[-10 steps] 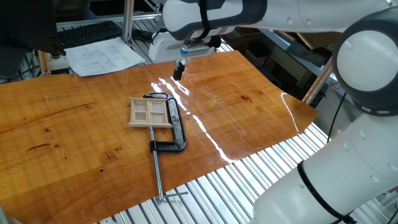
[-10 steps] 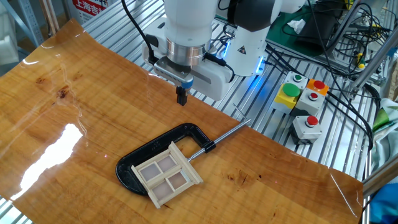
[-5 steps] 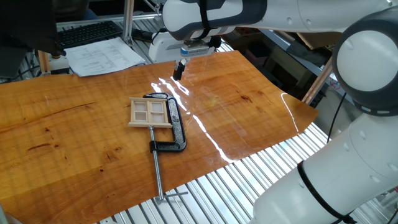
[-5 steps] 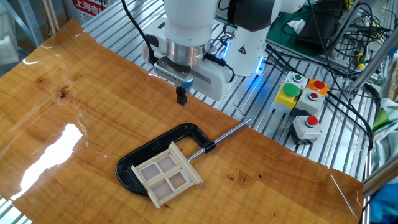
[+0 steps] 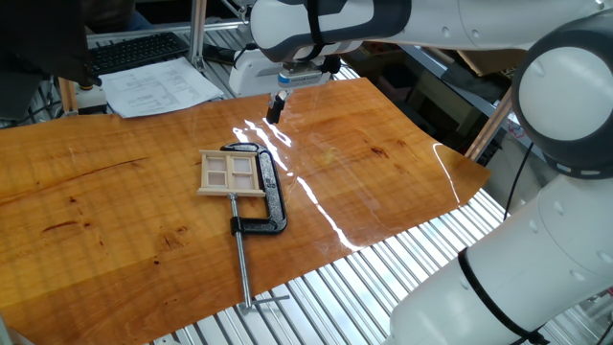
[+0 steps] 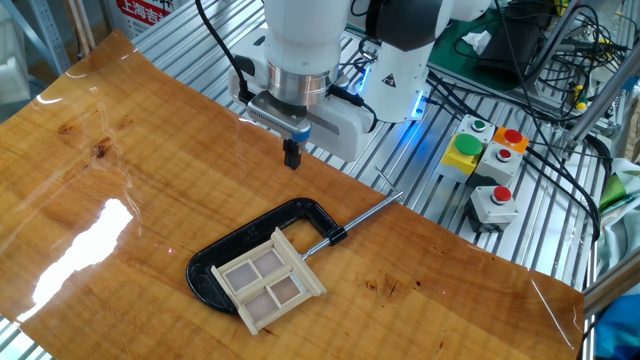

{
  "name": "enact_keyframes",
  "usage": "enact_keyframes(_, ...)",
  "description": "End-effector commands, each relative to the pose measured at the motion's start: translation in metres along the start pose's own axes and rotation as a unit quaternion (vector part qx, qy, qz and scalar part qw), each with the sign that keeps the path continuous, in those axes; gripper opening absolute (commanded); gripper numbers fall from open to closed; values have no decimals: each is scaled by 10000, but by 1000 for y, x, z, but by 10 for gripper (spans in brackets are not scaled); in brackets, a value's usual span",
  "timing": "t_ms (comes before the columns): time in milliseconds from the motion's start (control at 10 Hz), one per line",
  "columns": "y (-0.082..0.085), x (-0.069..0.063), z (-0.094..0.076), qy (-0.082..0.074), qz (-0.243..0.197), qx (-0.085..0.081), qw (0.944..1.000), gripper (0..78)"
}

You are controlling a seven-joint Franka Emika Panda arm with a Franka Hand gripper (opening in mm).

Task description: Open a sliding window

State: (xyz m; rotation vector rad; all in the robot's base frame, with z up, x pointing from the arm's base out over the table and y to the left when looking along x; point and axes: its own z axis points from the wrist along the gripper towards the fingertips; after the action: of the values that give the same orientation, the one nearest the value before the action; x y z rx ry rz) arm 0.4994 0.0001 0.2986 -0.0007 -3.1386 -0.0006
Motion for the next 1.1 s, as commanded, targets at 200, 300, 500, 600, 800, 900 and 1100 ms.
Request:
enact_keyframes(200,0,0,0,146,994,158,9948,0)
enact_keyframes(300,0,0,0,145,972,211,9949,0)
enact_keyframes(500,0,0,0,156,950,167,9952,0)
enact_keyframes(600,0,0,0,154,948,168,9952,0)
enact_keyframes(800,0,0,0,158,937,108,9954,0)
enact_keyframes(900,0,0,0,155,926,108,9955,0)
enact_keyframes(1100,0,0,0,151,879,114,9960,0)
